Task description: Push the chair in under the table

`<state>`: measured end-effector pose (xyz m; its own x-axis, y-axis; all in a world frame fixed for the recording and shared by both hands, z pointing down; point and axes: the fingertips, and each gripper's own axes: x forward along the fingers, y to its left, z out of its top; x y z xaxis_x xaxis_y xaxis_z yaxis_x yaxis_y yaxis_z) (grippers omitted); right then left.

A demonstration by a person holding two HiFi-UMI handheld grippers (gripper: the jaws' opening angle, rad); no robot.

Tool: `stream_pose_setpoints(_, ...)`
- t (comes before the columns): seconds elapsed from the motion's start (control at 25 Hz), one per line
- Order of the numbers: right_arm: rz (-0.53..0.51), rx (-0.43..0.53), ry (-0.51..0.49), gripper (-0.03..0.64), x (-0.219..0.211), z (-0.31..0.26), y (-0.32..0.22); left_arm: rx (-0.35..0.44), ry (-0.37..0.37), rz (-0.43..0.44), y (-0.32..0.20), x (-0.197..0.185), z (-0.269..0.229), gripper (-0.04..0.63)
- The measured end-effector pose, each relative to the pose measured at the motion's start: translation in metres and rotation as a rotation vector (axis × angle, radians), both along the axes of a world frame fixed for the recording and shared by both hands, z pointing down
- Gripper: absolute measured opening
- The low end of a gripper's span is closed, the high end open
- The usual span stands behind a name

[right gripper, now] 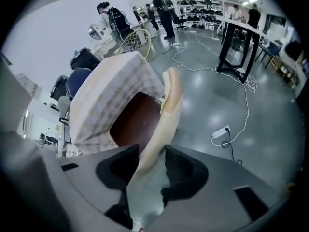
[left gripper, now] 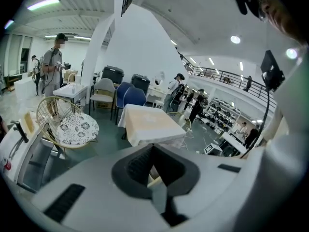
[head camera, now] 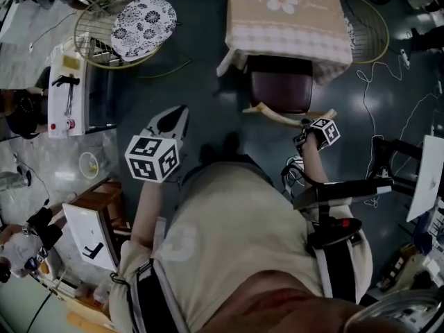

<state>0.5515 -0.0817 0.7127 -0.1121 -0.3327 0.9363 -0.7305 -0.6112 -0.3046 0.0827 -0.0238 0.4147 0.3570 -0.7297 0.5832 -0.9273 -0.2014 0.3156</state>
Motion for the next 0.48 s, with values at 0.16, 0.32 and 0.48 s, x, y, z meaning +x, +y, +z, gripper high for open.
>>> stream_pose_setpoints(0.16,-0.032,0.029,0.048,0.075,0.002,-0.017,0.005,0.028,0.016,0.003,0.000,-0.003,-0.007,0.006)
stream_pose_setpoints(0.32,-0.172,0.094,0.101,0.011,-0.008,-0.041,-0.005,0.072,0.044,0.009,0.006,-0.008,-0.015,0.006)
stream_pose_setpoints(0.48,-0.251,0.186,0.063,0.011,-0.040,-0.067,-0.017,0.131,0.112,0.042,0.013,-0.008,-0.031,0.005)
